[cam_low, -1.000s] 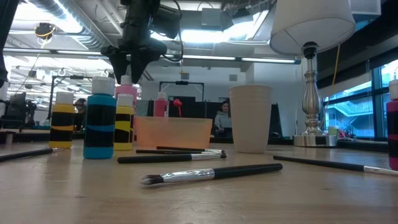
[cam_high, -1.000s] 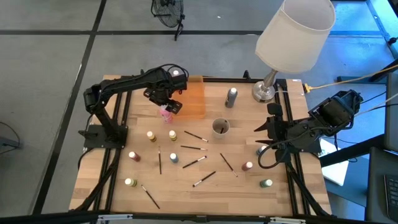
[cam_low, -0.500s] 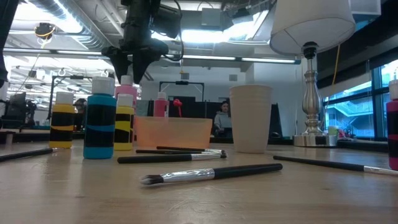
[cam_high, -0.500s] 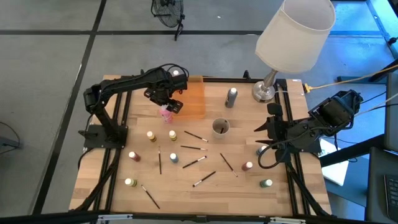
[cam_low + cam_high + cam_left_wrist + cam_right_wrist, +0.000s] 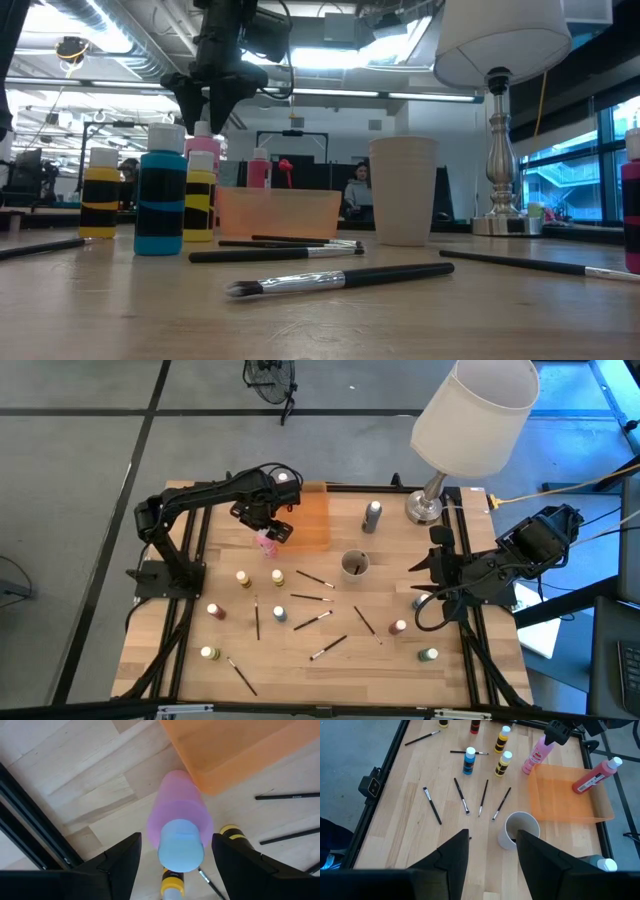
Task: Pick & Place Paint Supplies
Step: Put the large pink paint bottle into the orange bin
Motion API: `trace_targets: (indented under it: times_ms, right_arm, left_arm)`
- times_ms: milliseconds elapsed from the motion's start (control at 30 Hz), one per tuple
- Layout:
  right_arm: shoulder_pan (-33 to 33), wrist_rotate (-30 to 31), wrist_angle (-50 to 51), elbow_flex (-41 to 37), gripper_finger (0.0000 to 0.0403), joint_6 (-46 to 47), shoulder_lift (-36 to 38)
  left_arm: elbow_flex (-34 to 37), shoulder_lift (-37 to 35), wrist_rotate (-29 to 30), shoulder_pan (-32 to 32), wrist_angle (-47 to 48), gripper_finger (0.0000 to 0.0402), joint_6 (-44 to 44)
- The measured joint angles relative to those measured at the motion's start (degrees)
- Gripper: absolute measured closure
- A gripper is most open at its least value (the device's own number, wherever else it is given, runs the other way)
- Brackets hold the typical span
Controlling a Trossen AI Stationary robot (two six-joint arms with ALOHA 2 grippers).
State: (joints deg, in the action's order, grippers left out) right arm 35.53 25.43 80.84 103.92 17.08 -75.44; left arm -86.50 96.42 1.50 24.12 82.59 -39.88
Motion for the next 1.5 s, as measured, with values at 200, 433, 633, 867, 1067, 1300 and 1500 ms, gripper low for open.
trace_targets:
  times_ms: [200, 433, 633, 867, 1067, 1300, 1500]
  right_arm:
    - [0.0, -0.02, 0.0, 0.0, 0.0233, 0.0, 0.0]
    - [0.0, -0.02, -0.04, 0.0, 0.0233, 0.0, 0.0]
    - [0.0, -0.02, -0.26, 0.0, 0.0233, 0.0, 0.0]
    - [0.0, -0.02, -0.26, 0.0, 0.0233, 0.0, 0.0]
    - [0.0, -0.02, -0.28, 0.0, 0.0233, 0.0, 0.0]
    - [0.0, -0.02, -0.31, 0.02, 0.0233, 0.0, 0.0]
    - [-0.25, 0.74, -0.35, 0.0, 0.0233, -0.51, -0.02]
  left_arm:
    - [0.0, 0.0, 0.02, 0.0, -0.04, 0.0162, -0.02]
    - [0.02, 0.0, 0.07, 0.0, -0.11, 0.0162, -0.04]
    - [0.02, 0.0, 0.11, -0.01, -0.13, 0.0162, -0.44]
    - [0.02, 0.0, 0.11, 0.0, -0.42, 0.0179, -0.44]
    - [0.02, 0.02, 0.09, 0.0, -0.57, 0.021, -0.41]
    - [3.61, -0.36, -2.19, 0.0, -2.88, 0.0226, 0.05]
    - [4.3, -0.41, -1.02, -0.05, -3.77, 0.0225, 0.06]
